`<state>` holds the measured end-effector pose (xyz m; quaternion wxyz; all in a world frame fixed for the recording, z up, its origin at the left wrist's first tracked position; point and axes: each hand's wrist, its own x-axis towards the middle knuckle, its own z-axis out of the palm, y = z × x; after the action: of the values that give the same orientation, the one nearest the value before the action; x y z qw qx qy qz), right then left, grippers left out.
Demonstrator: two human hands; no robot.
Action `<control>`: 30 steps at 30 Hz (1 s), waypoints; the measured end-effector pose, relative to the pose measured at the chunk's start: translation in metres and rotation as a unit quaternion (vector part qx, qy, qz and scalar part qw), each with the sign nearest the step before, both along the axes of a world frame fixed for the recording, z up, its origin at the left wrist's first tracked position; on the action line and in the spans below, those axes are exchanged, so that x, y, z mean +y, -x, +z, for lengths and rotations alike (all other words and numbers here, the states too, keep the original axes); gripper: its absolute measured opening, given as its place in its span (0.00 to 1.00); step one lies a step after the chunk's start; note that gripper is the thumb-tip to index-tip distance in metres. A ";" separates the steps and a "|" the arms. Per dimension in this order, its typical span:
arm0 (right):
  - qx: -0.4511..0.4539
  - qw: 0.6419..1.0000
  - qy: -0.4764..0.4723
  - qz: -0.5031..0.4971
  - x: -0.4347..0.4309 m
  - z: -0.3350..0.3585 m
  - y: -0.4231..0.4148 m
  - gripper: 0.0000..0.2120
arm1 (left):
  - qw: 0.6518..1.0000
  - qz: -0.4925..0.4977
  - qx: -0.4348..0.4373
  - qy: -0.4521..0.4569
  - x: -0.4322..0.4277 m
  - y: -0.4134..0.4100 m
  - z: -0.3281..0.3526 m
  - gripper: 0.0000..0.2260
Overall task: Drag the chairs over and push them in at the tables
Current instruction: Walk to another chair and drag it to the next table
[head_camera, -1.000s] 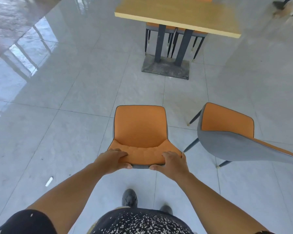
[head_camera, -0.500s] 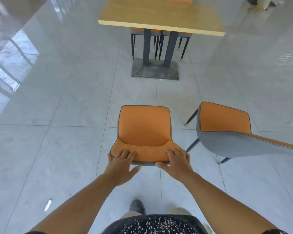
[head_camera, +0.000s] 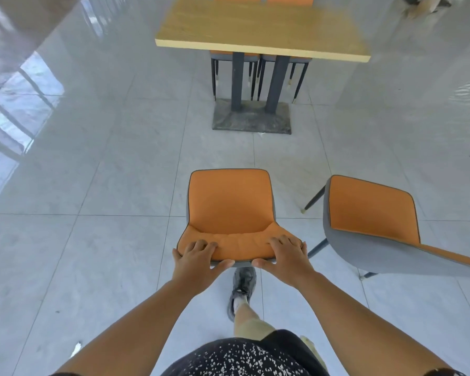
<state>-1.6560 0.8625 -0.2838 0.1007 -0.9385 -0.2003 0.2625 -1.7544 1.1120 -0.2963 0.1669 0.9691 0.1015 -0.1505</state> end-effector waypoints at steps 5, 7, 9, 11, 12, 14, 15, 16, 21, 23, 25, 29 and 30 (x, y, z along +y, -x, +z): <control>-0.003 1.000 -0.012 0.013 0.023 -0.002 -0.070 0.43 | 1.000 0.012 0.016 0.001 0.017 -0.059 0.001 0.43; -0.003 1.000 -0.027 0.012 0.032 -0.005 -0.095 0.44 | 1.000 0.013 0.021 -0.004 0.026 -0.083 0.001 0.44; -0.003 0.999 -0.031 0.014 0.042 -0.007 -0.119 0.45 | 0.999 0.011 0.029 -0.011 0.038 -0.107 0.001 0.45; -0.005 0.999 -0.032 0.017 0.053 -0.007 -0.144 0.46 | 0.999 0.015 0.032 -0.014 0.049 -0.132 0.000 0.45; -0.004 0.999 -0.031 0.019 0.057 -0.007 -0.157 0.46 | 0.999 0.017 0.035 -0.015 0.053 -0.144 -0.001 0.45; -0.003 0.999 -0.028 0.024 0.064 -0.008 -0.181 0.48 | 0.999 0.021 0.040 -0.017 0.060 -0.167 -0.003 0.46; -0.002 0.999 -0.027 0.026 0.067 -0.008 -0.192 0.48 | 0.999 0.022 0.043 -0.018 0.063 -0.178 -0.003 0.46; -0.004 0.999 -0.028 0.028 0.070 -0.008 -0.203 0.49 | 0.998 0.025 0.046 -0.019 0.066 -0.188 -0.004 0.45; -0.005 0.999 -0.030 0.034 0.084 -0.009 -0.254 0.51 | 0.997 0.039 0.067 -0.005 0.081 -0.240 -0.001 0.37; 0.008 0.999 -0.023 0.033 0.088 -0.010 -0.267 0.52 | 0.996 0.049 0.072 0.007 0.084 -0.253 -0.002 0.34; 0.009 0.999 -0.023 0.029 0.096 -0.010 -0.278 0.52 | 0.996 0.059 0.073 0.014 0.091 -0.265 -0.001 0.33; 0.017 0.999 -0.023 0.022 0.111 -0.008 -0.304 0.53 | 0.995 0.060 0.080 0.020 0.108 -0.296 0.001 0.33; 0.018 0.999 -0.021 0.023 0.114 -0.009 -0.310 0.53 | 0.995 0.059 0.080 0.022 0.112 -0.303 0.001 0.33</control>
<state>-1.3458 0.9767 -0.2924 0.1184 -0.9265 -0.2254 0.2770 -1.4515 1.2244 -0.2954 0.1879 0.9423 0.1682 -0.2201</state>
